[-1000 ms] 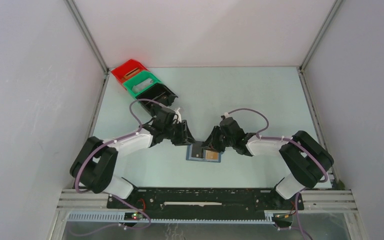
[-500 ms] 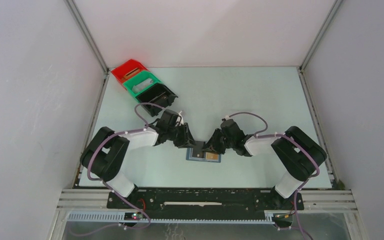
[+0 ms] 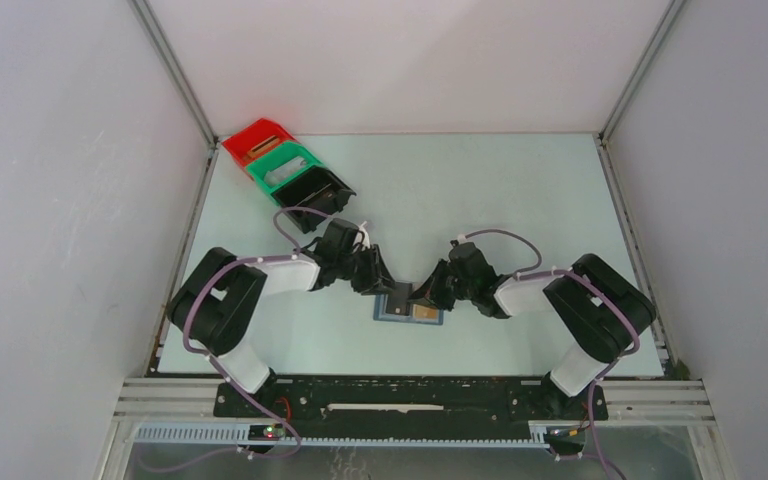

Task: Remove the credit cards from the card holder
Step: Remove the credit card from the card holder, then place the credit card in the storage box.

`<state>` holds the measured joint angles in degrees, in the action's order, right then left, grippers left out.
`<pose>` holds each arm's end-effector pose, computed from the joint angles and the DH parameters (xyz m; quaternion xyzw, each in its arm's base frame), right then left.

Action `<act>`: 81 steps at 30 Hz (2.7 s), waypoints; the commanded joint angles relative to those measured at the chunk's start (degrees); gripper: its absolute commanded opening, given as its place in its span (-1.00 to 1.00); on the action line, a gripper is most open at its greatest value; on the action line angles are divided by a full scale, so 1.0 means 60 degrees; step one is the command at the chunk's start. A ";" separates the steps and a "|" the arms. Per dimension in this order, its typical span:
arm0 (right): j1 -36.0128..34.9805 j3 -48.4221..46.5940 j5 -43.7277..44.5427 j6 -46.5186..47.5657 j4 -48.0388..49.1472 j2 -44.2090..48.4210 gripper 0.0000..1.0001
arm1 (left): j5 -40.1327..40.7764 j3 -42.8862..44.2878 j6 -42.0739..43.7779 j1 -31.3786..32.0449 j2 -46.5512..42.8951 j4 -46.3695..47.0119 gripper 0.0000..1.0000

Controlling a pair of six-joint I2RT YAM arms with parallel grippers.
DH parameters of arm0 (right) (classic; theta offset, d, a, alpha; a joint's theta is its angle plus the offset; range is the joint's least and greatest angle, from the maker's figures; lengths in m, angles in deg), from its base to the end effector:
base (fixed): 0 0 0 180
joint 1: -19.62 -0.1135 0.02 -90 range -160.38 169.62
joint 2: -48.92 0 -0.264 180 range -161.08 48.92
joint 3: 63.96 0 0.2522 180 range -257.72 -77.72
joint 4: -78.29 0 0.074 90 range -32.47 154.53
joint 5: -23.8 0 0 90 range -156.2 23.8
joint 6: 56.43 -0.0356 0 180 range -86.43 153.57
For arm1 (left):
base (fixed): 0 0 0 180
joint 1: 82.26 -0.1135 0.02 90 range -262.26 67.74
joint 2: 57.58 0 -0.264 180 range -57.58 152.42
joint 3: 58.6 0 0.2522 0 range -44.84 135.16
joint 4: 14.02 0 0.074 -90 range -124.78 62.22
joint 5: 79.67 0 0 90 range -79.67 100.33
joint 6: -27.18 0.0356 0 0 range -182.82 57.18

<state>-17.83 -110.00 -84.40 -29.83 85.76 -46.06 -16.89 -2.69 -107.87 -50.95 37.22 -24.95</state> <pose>0.2230 0.1848 0.1149 0.1388 0.8918 0.4046 0.1474 0.2535 -0.1732 0.1375 -0.0289 0.9159 -0.3801 0.1258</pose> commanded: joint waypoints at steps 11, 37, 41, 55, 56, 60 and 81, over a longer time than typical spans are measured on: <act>0.0524 0.0958 -0.0069 0.0174 0.0167 0.0914 -1.00 | 0.0655 -0.0128 0.0412 -0.0107 0.0684 -0.0802 -0.35; 0.1098 0.1702 0.0148 0.1236 -0.0725 0.3273 -1.00 | 0.0807 0.0364 0.0979 -0.0121 -0.0629 -0.1732 -0.18; 0.1145 0.1715 0.0149 0.1505 -0.1084 0.4134 -1.00 | 0.0377 0.0407 0.1042 -0.0143 -0.1339 -0.1888 -0.08; 0.1258 0.1745 -0.1230 0.1139 0.0437 0.5667 -1.00 | -0.2803 -0.0409 -0.0307 -0.0521 -0.2857 0.0346 0.22; 0.1270 0.1746 -0.1382 0.1069 0.0604 0.5677 -1.00 | -0.3018 -0.0573 -0.0546 -0.0600 -0.2960 0.0714 0.24; 0.1275 0.1794 -0.1990 0.0603 0.1352 0.5535 -1.00 | -0.3681 -0.0929 -0.1172 -0.0648 -0.3059 0.1714 0.29; 0.0778 0.1924 -0.2325 -0.0684 0.4003 0.3780 -1.00 | -0.4214 -0.1478 -0.2541 -0.0648 -0.2764 0.3713 -0.61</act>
<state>-12.70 -98.39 -97.55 -32.71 105.39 -22.65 -40.98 -11.17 -122.26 -54.71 20.44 -5.85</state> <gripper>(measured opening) 0.006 0.278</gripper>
